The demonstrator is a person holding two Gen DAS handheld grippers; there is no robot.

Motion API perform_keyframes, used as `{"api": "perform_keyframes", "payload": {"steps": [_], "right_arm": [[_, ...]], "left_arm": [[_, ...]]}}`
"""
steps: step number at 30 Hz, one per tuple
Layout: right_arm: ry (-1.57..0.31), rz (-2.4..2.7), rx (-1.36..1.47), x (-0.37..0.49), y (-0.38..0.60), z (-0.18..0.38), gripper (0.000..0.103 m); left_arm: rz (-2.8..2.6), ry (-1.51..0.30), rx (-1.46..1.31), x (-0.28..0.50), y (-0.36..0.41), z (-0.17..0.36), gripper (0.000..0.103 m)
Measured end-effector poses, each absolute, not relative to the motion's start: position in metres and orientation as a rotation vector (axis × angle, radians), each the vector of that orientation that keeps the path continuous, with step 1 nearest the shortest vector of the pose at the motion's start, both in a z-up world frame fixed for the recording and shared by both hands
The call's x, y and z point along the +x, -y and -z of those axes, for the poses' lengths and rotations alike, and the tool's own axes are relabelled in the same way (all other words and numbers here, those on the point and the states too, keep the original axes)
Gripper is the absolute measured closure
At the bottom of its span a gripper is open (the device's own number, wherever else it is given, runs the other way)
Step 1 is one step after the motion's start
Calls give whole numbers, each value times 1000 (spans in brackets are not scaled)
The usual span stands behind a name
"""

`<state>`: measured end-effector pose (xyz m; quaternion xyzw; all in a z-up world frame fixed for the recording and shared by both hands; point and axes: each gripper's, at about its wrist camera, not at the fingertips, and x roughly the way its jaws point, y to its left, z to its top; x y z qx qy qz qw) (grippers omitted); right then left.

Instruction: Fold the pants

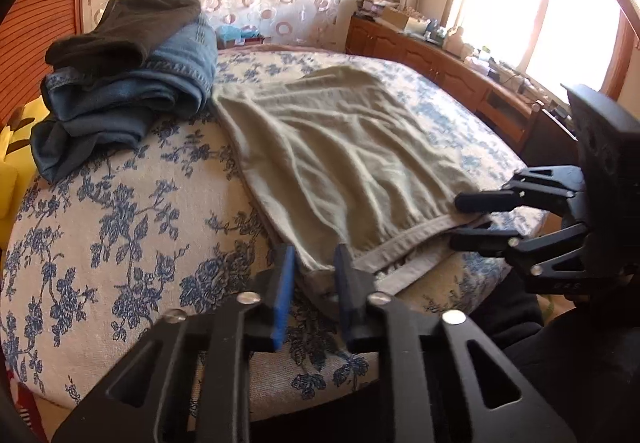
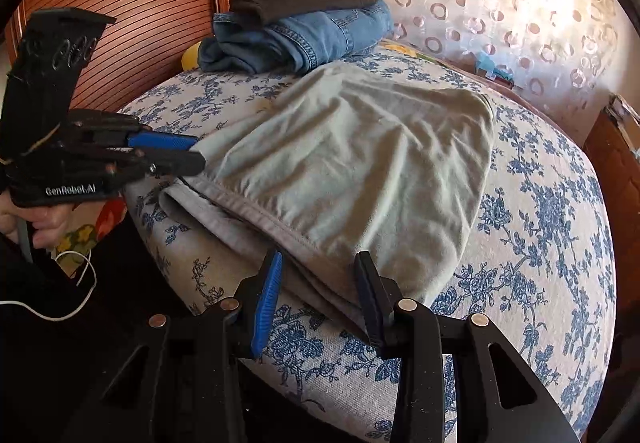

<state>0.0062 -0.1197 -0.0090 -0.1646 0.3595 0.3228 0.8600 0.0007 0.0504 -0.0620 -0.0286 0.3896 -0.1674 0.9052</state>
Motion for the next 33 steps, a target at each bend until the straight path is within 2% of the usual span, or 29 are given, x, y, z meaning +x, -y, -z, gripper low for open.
{"api": "perform_keyframes", "payload": {"steps": [2,3,5,6,13,30,32,33], "right_arm": [[-755,-684,-348,7,121,10,71],[-753,-679,-356,6,121,10,81],[-751,-685,-355,8,123,10,90],[-749,-694,-346,10,126,9,98],[-723,-707,-314,4,139,-1,99],[-749,-717,-291,2,149,-1,101],[-746,-713,-285,3,149,-1,101],[-746,-712,-281,3,148,-1,101]], "left_arm": [[340,-793,-58,1,-51,58,88],[337,-791,-55,1,-51,57,89],[338,-793,-55,3,-52,54,94],[339,-794,-51,3,-51,54,96],[341,-786,-67,-7,-51,47,101],[313,-802,-53,-21,-46,51,101],[290,-813,-51,-16,-47,53,82],[285,-816,-51,-14,-48,54,77]]}}
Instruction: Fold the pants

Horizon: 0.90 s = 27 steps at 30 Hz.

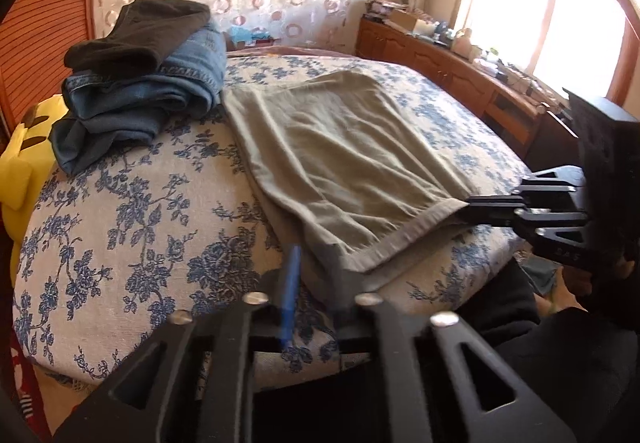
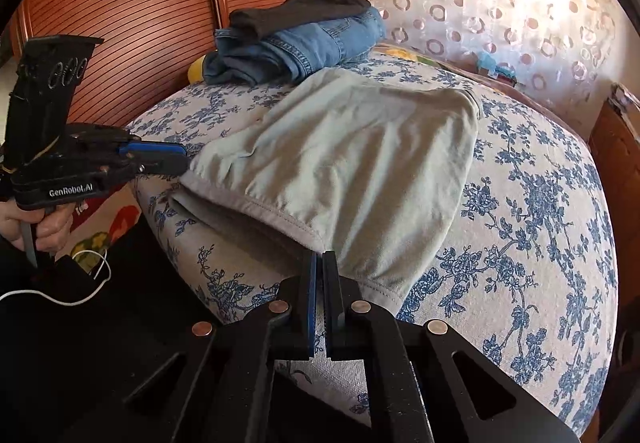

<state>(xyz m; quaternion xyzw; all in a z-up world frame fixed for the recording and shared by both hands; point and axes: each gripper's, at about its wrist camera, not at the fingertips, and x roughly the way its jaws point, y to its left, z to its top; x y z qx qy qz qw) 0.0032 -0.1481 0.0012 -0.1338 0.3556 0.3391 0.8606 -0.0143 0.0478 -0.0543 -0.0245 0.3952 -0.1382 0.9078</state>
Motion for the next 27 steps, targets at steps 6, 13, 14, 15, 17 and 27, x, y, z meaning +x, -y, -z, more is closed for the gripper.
{"api": "perform_keyframes", "payload": {"steps": [6,13,14,15,17,27], "right_arm": [[-757,-709,-273,4,146,3,101],[-760,-709,-256,7,147,5,101],[-760,-708,-255,8,148,5,101],[-760,-709,-253,8,148,5,101],[-761,-711,-246,9,149,5,101],[-745,-734,-224,4,154,-4,101]], "left_arm": [[331,-795,-82,-13,-44,52,67],[398,-837,-96,-10,-35,66,80],[397,-833,-93,-12,-33,66,86],[391,-825,-90,-13,-33,64,90],[397,-799,-90,-17,-32,58,94],[387,-803,-80,-31,-36,41,95]]}}
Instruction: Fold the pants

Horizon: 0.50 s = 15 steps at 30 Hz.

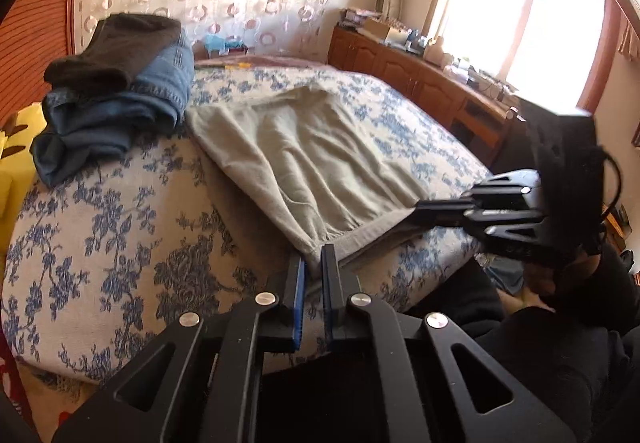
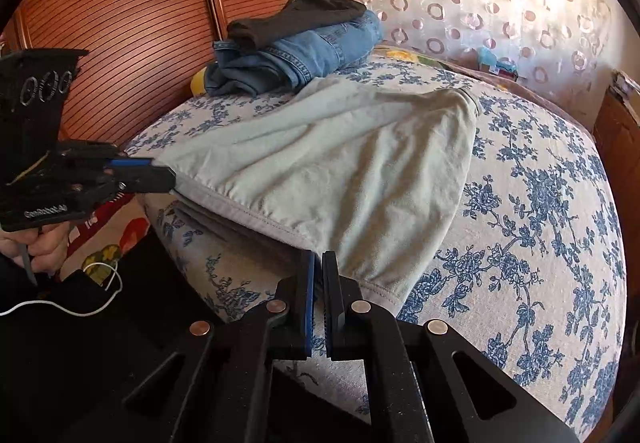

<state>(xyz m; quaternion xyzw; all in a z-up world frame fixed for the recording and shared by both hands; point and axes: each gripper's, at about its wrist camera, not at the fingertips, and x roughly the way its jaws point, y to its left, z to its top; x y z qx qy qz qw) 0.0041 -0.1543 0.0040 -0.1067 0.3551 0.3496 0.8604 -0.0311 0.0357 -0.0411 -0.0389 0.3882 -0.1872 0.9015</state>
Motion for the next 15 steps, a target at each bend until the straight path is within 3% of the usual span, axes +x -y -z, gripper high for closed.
{"api": "perform_keyframes", "payload": {"steps": [4,9,10,15], "right_arm": [[-751,-730,-218,2,159,-4,101],[-731,-713,-208,-2,167,-12,101],[-723,-706,-206,-3,168,-14,101],[-705,-660,-192,3,167,-13,98]], "left_arm": [[353,-860,-73,-23,-39,59,92],[316,-850,-54,-22,-41,59,64],[319,-840,-55,-22,-41,56,53],[320,-790,-77,-23,-47,43,46]]}}
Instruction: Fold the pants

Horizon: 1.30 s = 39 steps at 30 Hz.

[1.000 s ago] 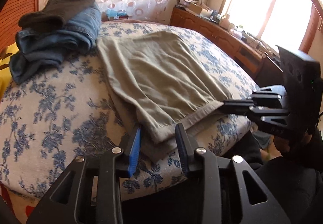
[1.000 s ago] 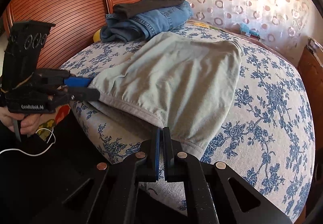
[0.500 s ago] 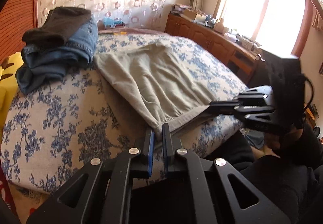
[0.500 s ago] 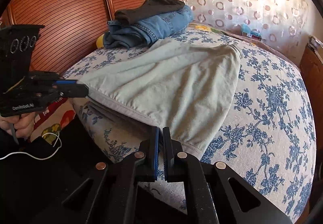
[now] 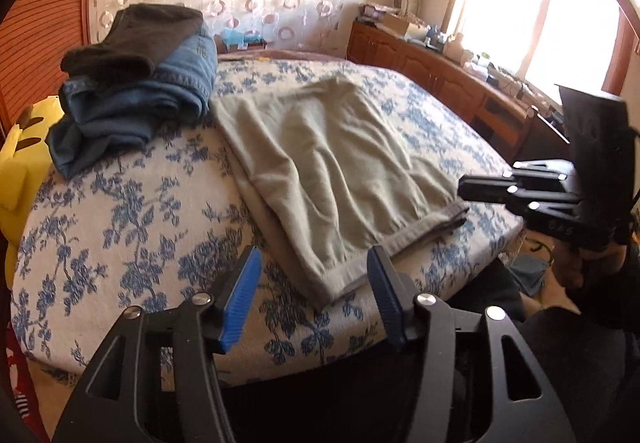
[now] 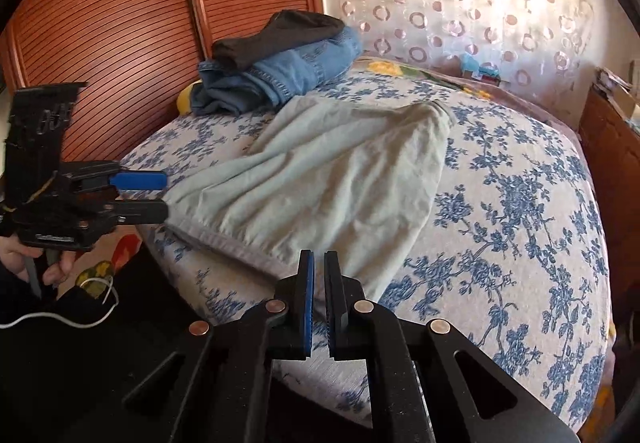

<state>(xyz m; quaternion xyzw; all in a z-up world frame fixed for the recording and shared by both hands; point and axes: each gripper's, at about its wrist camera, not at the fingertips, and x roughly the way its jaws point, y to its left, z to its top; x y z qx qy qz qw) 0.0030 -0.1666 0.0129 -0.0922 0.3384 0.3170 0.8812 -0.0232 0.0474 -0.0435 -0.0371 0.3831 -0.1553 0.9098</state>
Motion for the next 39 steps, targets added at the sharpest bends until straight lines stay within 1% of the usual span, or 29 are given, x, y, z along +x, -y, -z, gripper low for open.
{"api": "perform_keyframes", "payload": {"steps": [6,11,14,17,18,19,27,29,31,33,35,39], "right_arm": [[-735,-600,-192,12,163,3,98],[-756,-580,-184,11,168,13,97],[-753,-571,-170,11,172,12,93],[-748,-546,-170,10,173,11,82],[-747,-533,-169,10,174,11,76],[-747,-528,-160,10,178,10,74],[-760,-556,-116,10,180,10,73],[-763,-552,-118,11,180,13,72],[-761,-543,-112,12,180,13,68],[-759,-532,-106,12,181,14,64],[-758,-527,-98,12,183,15,61],[-757,-521,-92,11,184,15,58]], "left_arm": [[310,-760,-80,-8,-43,36,46],[275,-792,-54,11,-39,46,46],[253,-819,-56,16,-42,56,46],[238,-845,-67,16,-45,64,46],[234,-853,-65,16,-46,67,46],[231,-857,-63,15,-46,69,46],[228,-839,-49,8,-45,74,46],[225,-831,-39,7,-43,75,46],[221,-820,-30,6,-41,75,45],[217,-811,-19,3,-40,76,44],[220,-803,-7,2,-37,77,38],[219,-797,15,3,-31,78,31]]}}
